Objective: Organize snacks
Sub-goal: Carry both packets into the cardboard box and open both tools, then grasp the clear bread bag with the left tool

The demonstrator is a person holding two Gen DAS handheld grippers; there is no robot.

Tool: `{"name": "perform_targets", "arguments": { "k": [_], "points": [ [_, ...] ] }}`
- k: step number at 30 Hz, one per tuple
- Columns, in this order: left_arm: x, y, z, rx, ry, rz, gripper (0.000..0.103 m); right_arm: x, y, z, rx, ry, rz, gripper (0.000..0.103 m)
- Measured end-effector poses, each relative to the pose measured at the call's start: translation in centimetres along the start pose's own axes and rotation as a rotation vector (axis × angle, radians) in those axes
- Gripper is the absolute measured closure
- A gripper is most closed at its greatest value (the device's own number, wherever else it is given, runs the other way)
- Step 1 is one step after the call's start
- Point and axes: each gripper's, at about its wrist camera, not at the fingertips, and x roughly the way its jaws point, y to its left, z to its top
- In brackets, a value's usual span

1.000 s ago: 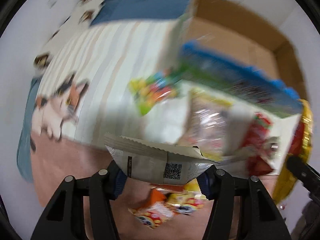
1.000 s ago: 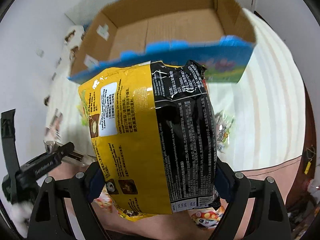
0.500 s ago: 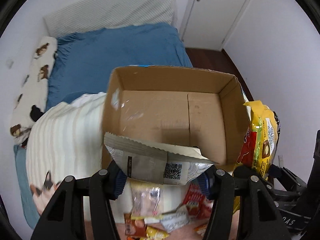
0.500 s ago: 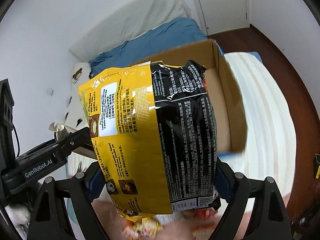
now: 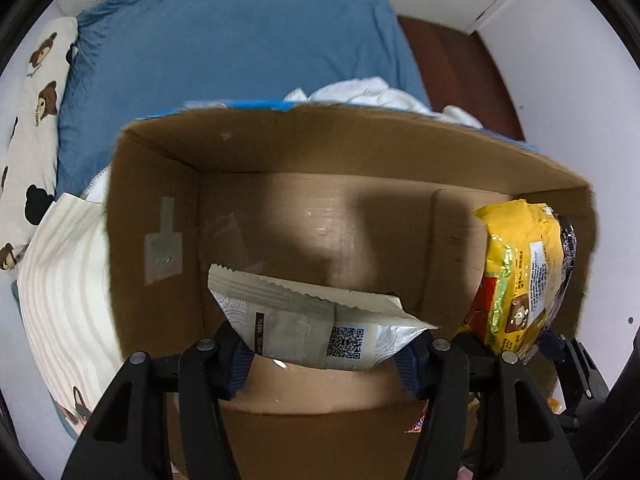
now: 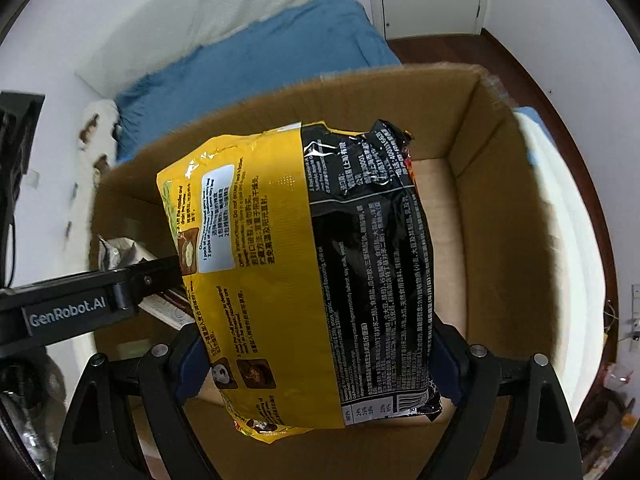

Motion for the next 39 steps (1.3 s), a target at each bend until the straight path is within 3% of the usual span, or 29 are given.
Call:
{"name": "perform_targets", "arguments": {
  "k": [11,12,13,15,22,28,32,39],
  "points": [
    [3.7,1.0,0.8,-0.003,0.091,0.019,0.045,6.4,-1.0,1.3,-0.014,0.098,-0.053,0.011],
    [3.4,0.9,0.7,-0.001,0.080,0.017,0.040,6.6,-0.9,1.3,-0.018,0.105,-0.056,0.010],
    [3.3,1.0,0.4,-0.003,0.071,0.012,0.025,6.8,-0.6,1.3,-0.022,0.103,-0.057,0.008],
    [2.7,1.2,-0.3,-0.001,0.050,-0.004,0.010,6.4,-0.5,1.0,-0.038,0.072,-0.070,0.005],
    [-0.2,1.2,-3.9,0.023,-0.029,-0.012,0.010,4.4,-0.9,-0.9,-0.042,0.033,-0.018,0.004],
    [-4.7,0.8,-8.2,0.043,-0.200,0.057,0.010,1.2,-2.1,-3.6,-0.045,-0.038,-0.028,0.004],
    [-6.5,0.2,-12.0,0.056,-0.273,0.082,0.010,-2.3,-2.1,-5.9,-0.052,-0.091,-0.035,0.004],
    [-7.6,-0.9,-14.5,0.030,-0.348,0.072,0.010,-6.0,-1.6,-5.9,-0.085,-0.148,-0.045,0.004]
  ]
}}
